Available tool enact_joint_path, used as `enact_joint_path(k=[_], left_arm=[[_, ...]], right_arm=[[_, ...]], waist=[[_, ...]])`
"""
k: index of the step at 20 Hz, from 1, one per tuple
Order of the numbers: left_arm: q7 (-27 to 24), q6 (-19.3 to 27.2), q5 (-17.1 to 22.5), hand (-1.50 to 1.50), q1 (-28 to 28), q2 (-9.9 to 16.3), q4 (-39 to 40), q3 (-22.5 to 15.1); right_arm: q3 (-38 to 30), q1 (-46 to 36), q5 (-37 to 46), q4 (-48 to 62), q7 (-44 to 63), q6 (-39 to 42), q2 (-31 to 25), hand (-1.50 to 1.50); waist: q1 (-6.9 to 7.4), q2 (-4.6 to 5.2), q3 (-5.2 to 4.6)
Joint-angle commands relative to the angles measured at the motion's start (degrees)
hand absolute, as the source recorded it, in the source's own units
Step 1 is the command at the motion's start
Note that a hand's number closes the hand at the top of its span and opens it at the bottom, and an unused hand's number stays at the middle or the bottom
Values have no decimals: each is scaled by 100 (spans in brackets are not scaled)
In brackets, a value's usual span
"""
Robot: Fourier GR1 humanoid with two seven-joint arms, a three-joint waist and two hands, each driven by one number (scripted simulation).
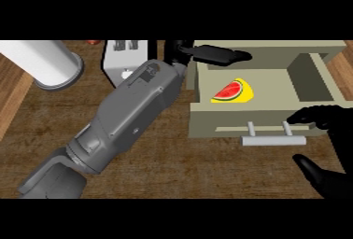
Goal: Pick up the cup, place it into the drawer and close the drawer
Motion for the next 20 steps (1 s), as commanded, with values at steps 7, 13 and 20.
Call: enact_joint_path(k=[7,13,20], left_arm=[[450,189,131,-150,1764,953,-2053,146],[776,-122,241,-150,3072,2010,-3434,360],[556,-473,220,-150,4629,2379,-4521,515]], right_arm=[[253,515,1083,-234,-216,547,-509,150],[248,413,1449,1,-144,702,-763,150],[951,80,3036,642,-651,324,-525,150]], waist=[[273,-78,-4],[267,-49,-1],[223,-4,-2]])
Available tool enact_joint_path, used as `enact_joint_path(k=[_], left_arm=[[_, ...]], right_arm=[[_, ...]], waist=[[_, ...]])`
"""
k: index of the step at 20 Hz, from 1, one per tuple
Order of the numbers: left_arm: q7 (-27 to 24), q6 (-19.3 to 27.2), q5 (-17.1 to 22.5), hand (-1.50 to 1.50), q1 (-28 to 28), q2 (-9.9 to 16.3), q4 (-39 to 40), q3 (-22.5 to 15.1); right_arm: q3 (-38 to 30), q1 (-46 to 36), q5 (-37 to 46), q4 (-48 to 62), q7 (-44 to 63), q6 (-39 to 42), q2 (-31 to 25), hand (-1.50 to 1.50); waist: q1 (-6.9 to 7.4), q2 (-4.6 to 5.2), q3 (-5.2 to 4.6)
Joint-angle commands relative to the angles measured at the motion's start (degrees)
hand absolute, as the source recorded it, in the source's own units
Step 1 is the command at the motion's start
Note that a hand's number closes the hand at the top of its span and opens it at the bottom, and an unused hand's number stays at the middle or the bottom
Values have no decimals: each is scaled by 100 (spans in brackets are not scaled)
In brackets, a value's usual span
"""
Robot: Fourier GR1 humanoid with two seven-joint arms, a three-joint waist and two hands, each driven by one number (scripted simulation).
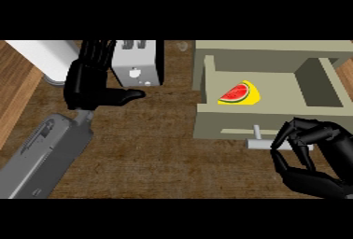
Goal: Pick up the cup, place it into the drawer and close the drawer
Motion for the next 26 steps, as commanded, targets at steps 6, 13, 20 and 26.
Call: enact_joint_path(k=[6,13,20,26], left_arm=[[-54,-567,185,-150,1151,637,-837,466],[-134,-1266,257,-150,2274,1033,-1367,953],[-197,-1726,208,-150,2642,947,-1412,1308],[-490,-2363,1,-150,3081,783,-1004,1667]], right_arm=[[716,-410,2289,908,-1149,-134,-716,150],[1419,-535,3546,2395,-1775,-1080,-247,150],[1391,-1661,4263,4383,-1974,-1511,37,-150],[955,-2223,4202,5949,-2743,-1793,162,-150]], waist=[[-11,32,1],[-74,30,2],[-65,39,2],[-99,43,1]])
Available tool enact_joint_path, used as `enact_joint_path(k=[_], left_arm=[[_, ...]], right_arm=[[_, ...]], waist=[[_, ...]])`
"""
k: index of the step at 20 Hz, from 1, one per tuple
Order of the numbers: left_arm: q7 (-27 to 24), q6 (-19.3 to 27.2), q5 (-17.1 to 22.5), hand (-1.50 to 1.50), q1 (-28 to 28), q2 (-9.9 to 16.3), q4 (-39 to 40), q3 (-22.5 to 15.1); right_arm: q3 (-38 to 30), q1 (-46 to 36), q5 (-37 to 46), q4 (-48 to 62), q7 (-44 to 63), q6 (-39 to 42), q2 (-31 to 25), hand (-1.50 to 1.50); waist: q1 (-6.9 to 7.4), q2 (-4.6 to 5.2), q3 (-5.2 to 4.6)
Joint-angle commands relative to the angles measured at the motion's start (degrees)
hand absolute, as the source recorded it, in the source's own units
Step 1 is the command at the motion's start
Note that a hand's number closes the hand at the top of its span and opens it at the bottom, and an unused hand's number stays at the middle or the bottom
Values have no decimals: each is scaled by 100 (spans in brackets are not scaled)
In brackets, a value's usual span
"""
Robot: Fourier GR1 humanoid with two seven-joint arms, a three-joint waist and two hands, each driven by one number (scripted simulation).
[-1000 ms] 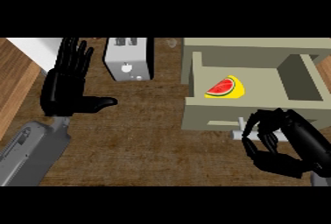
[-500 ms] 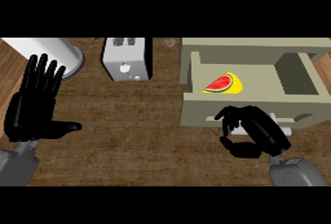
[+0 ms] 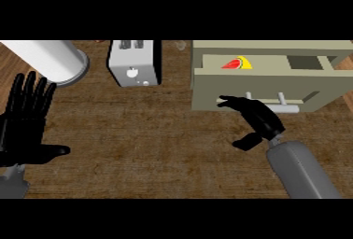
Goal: Pick up the cup, place it into the drawer and close the drawer
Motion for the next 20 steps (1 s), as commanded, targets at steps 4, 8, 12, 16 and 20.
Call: enact_joint_path(k=[4,8,12,16,20], left_arm=[[417,-172,-5,-150,51,7,-158,460],[415,-565,33,-150,-210,-15,346,663],[223,-801,-77,-150,58,-90,210,647],[335,-1067,-13,-150,-4,-35,441,693],[155,-973,-311,-150,-235,-203,603,582]], right_arm=[[-409,-1276,274,2259,-516,-570,381,-150],[-808,-1936,-24,3002,-748,-234,310,-150],[-1227,-2528,-132,4130,-1529,-247,-244,-150],[-1346,-3000,-59,4754,-1490,-433,-230,-150],[-1367,-3378,-5,5105,-1506,-212,-376,-150]], waist=[[14,12,3],[21,25,3],[130,61,8],[214,111,10],[261,151,11]])
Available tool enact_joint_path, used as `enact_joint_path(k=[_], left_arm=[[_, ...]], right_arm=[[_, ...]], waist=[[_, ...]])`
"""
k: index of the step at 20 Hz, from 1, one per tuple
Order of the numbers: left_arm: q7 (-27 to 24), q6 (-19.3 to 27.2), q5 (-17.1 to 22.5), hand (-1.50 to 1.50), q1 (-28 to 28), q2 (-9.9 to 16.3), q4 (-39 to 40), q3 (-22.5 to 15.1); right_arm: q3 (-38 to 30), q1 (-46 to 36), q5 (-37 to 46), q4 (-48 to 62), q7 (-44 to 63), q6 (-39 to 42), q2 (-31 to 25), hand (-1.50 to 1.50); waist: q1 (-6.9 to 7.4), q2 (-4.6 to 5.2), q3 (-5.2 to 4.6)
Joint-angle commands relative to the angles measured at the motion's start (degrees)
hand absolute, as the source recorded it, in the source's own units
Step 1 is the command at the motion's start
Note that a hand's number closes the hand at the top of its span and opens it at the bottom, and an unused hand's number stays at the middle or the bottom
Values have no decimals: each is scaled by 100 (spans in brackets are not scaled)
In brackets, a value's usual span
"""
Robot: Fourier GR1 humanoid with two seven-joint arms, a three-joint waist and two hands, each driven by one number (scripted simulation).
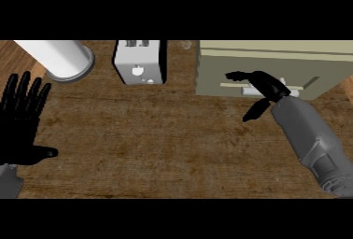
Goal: Pick up the cup, place it into the drawer and close the drawer
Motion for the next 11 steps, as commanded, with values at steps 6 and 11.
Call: enact_joint_path(k=[6,11], left_arm=[[-184,-75,-282,-150,-36,-170,158,-98],[59,-23,-219,-150,-51,-184,-54,-173]], right_arm=[[-328,-758,-79,719,97,177,-558,-150],[-365,-791,-96,846,114,107,-544,-150]], waist=[[209,168,30],[301,180,38]])
